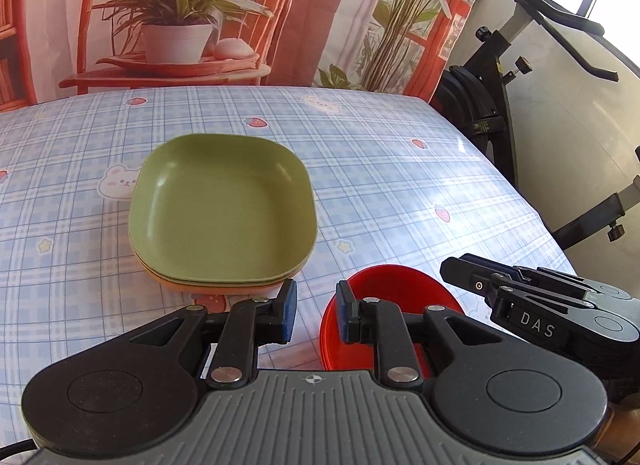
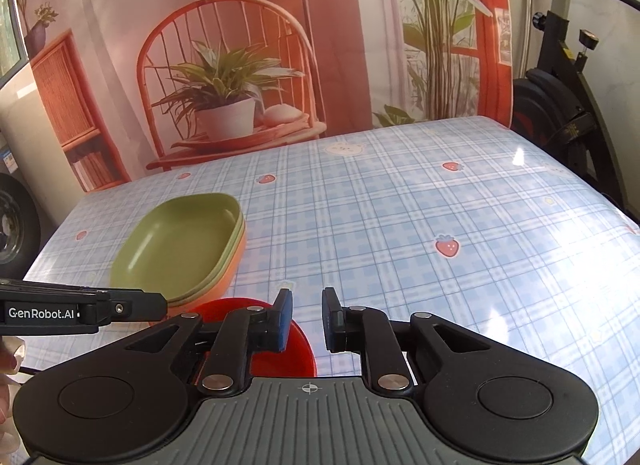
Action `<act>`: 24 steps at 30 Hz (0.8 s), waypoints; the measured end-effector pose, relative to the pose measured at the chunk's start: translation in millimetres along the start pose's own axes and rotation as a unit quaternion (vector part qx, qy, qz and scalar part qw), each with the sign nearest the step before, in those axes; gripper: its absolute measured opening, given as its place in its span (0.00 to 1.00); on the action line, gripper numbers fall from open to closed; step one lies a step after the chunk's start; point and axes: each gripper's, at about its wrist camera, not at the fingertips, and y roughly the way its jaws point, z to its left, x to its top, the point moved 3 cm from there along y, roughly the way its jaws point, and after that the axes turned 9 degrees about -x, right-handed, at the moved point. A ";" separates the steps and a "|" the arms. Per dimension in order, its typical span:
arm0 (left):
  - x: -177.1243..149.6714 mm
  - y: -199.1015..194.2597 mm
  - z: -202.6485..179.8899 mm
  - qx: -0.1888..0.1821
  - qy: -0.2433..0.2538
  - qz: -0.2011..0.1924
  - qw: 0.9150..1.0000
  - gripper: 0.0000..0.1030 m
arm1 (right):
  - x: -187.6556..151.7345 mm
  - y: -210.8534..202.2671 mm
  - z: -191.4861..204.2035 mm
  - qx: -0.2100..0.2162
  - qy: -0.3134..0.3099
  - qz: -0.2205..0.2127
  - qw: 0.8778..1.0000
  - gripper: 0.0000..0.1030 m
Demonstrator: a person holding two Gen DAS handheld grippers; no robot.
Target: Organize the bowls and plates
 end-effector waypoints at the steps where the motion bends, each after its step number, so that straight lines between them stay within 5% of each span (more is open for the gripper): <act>1: -1.7 0.7 -1.5 0.005 0.002 -0.001 1.000 0.21 | -1.8 -1.1 -1.7 -0.001 0.002 0.000 1.000 0.16; 6: -7.5 -0.4 -7.2 -0.002 -0.005 -0.006 1.000 0.24 | -11.7 -5.4 -7.1 0.005 0.002 0.010 1.000 0.20; 8: -8.8 -1.2 -9.2 0.003 0.001 -0.011 1.000 0.34 | -14.9 -6.4 -6.6 0.009 0.002 0.014 1.000 0.20; 24: -27.9 13.9 -2.3 -0.016 -0.037 0.032 0.999 0.34 | -35.8 2.7 -5.2 0.031 0.020 0.058 0.998 0.21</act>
